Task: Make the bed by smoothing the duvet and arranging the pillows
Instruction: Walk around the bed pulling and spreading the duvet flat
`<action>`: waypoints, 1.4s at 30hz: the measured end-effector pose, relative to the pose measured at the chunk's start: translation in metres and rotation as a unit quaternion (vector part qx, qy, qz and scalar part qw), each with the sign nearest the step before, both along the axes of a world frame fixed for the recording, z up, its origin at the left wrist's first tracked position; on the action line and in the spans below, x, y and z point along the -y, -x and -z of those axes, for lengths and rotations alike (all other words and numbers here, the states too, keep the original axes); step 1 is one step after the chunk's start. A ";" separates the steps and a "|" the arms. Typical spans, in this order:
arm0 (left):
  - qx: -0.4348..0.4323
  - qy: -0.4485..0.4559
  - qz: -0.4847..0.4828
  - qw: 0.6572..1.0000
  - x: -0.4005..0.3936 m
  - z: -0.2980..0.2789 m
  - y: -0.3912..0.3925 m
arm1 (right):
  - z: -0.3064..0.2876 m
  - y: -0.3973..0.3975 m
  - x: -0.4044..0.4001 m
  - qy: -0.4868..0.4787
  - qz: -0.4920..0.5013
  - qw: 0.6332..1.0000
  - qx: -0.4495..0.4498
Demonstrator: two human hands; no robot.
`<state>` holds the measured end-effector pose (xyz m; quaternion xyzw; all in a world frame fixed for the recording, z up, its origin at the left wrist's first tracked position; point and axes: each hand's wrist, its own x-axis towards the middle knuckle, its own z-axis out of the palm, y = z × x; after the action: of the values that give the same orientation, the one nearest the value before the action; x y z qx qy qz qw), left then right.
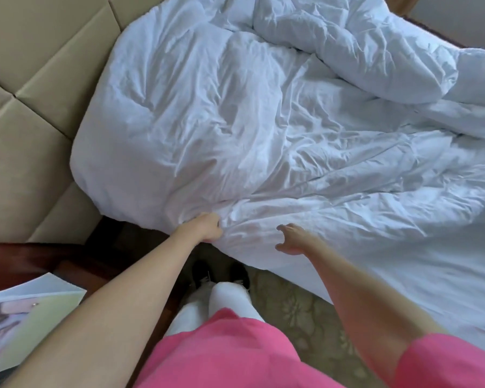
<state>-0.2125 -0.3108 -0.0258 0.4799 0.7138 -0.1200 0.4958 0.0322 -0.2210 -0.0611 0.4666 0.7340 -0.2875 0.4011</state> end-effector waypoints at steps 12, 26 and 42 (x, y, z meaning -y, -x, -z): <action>-0.007 -0.069 0.058 0.996 0.016 0.065 -0.118 | 0.052 -0.108 0.010 -0.102 -0.124 0.986 0.048; -0.148 -0.194 0.155 0.957 0.007 0.205 -0.205 | 0.171 -0.152 -0.006 -0.279 -0.047 0.953 -0.105; -0.023 -0.196 0.055 0.979 0.134 0.089 -0.278 | 0.024 -0.235 0.128 -0.155 0.030 0.983 -0.096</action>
<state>0.0659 -0.4447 -0.1152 0.6038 0.7069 -0.0156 0.3682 0.2671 -0.3492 -0.0848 0.5153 0.7903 -0.2260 0.2423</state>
